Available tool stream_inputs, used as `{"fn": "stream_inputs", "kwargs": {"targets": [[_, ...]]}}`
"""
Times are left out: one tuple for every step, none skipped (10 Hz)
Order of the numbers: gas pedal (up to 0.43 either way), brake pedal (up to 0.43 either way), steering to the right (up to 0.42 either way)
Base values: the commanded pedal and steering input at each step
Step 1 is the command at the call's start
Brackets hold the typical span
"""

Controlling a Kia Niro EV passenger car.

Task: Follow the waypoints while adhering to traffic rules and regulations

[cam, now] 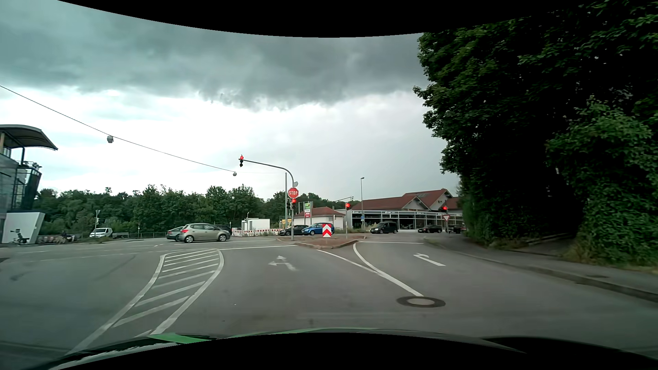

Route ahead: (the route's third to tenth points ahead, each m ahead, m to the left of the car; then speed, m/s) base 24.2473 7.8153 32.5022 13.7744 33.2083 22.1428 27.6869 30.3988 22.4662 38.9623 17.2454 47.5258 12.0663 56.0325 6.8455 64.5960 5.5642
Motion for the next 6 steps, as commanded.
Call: {"fn": "stream_inputs", "kwargs": {"targets": [[0.0, 0.0, -0.101], [0.0, 0.0, -0.101], [0.0, 0.0, -0.101], [0.0, 0.0, -0.101], [0.0, 0.0, -0.101], [0.0, 0.0, -0.101]]}}
